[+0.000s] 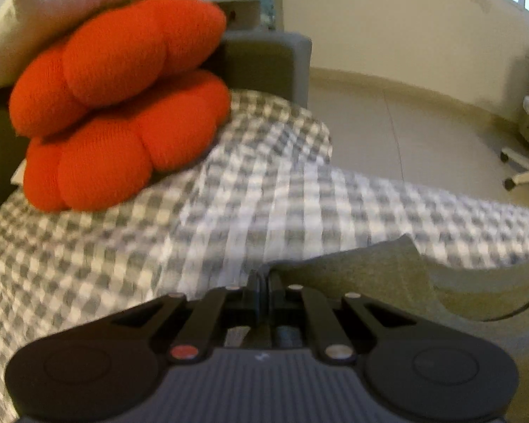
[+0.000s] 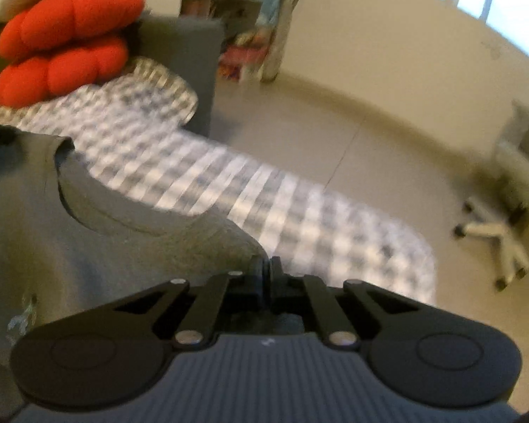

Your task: Fold clothes

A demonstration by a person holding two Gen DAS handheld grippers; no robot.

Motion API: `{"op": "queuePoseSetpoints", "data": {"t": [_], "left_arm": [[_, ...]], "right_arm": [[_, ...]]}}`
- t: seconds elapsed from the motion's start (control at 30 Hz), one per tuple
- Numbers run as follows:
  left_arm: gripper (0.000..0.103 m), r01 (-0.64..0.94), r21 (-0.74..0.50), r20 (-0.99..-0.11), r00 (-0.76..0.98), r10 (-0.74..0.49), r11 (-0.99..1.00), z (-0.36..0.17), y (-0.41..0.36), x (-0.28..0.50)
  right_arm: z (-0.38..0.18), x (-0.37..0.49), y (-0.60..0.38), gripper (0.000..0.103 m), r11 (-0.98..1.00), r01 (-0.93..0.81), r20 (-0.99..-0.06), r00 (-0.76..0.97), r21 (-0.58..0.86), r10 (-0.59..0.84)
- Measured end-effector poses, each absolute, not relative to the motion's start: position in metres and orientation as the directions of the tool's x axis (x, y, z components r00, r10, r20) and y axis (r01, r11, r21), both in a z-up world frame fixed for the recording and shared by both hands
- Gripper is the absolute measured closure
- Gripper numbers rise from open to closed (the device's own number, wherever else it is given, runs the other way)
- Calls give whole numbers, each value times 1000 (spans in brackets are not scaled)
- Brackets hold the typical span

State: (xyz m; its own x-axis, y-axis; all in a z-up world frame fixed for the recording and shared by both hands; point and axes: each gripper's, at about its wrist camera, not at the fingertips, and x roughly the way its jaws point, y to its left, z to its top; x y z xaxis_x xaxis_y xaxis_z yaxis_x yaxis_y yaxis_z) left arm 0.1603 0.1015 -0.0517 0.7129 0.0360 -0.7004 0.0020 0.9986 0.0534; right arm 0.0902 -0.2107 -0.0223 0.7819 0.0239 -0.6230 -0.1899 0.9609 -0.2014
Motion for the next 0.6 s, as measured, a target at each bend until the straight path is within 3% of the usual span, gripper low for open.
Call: {"op": "queuePoseSetpoints", "data": {"t": [0.3,0.6], "left_arm": [[99,38,172,-584,808,71,984,-27,72,197],[99,58,295,-563,817,124,954,-62,50,241]], "right_arm": [[2,122,-210,100,950,-113,-516,855,-290,-56],[-24,169,-211,100,943,-48,-507,851,-330,-134]]}}
